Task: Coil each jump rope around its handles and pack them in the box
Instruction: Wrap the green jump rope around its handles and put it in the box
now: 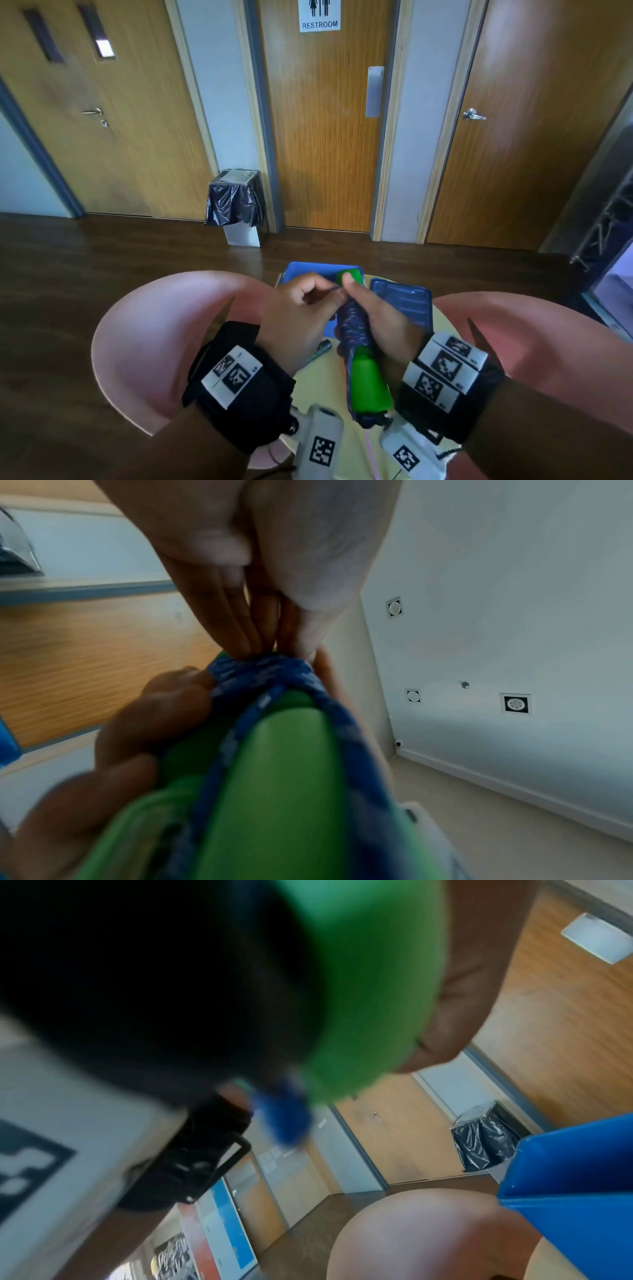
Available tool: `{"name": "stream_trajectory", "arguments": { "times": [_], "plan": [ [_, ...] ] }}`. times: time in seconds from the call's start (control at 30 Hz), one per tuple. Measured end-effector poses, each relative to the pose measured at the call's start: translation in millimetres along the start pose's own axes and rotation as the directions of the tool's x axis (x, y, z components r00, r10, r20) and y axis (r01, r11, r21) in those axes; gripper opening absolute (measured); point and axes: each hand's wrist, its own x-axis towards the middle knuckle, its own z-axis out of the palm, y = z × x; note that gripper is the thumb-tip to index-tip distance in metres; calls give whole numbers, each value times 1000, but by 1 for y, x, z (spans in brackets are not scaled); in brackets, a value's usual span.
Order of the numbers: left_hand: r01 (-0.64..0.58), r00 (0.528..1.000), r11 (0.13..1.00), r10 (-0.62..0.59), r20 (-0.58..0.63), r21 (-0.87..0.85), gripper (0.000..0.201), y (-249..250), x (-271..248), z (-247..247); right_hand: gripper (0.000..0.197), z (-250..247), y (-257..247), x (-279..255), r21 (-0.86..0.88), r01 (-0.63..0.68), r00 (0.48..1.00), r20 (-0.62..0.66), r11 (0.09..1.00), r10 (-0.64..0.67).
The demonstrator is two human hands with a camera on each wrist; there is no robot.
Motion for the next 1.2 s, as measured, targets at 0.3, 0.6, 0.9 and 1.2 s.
{"name": "stream_trajectory", "arguments": {
  "times": [0.3,0.6,0.9,1.2],
  "plan": [
    [57,991,996,-48,121,-71,9,-11,35,-51,46,59,11,28,171,-50,975,-207,984,85],
    [213,966,930,-154,210,-299,22,-20,60,-62,43,77,3,44,90,-19,949,-311,996,46],
    [-387,910,901,339,240,194,13,-39,60,-69,43,83,6,54,42,10,924,-381,999,7],
    [-74,900,968,169,402,-241,5,-41,74,-73,42,89,9,53,19,-21,921,-389,1000,27]
  ]
}}
